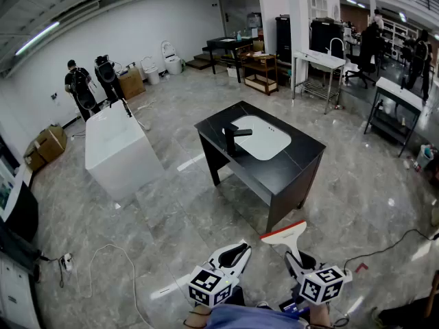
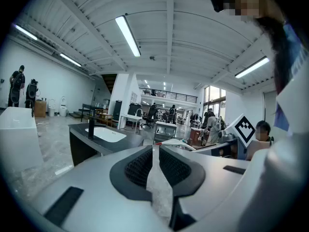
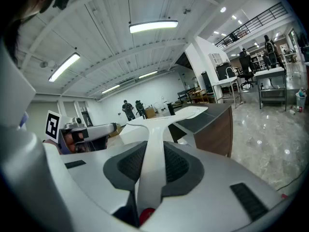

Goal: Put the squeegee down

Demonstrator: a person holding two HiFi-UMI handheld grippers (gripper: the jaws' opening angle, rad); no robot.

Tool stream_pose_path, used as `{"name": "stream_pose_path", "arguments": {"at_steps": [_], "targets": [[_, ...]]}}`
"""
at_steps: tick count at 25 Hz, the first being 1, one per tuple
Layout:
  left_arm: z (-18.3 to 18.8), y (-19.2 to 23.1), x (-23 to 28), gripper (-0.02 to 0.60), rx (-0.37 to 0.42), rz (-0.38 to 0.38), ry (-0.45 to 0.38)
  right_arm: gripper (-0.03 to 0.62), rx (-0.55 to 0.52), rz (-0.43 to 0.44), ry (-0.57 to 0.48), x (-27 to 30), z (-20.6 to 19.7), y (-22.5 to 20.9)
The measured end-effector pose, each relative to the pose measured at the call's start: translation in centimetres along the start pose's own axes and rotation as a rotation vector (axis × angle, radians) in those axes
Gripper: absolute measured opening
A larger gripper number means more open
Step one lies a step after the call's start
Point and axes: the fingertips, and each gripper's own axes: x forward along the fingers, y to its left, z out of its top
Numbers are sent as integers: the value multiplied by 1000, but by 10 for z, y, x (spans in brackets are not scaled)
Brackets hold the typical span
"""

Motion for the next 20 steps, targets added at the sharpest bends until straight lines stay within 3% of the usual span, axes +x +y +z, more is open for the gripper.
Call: {"name": "stream_pose_path", "arguments": {"at_steps": [20], "targets": [[-13, -16, -1, 43, -8, -10, 33, 91, 16, 23, 8, -11, -13, -2]]}}
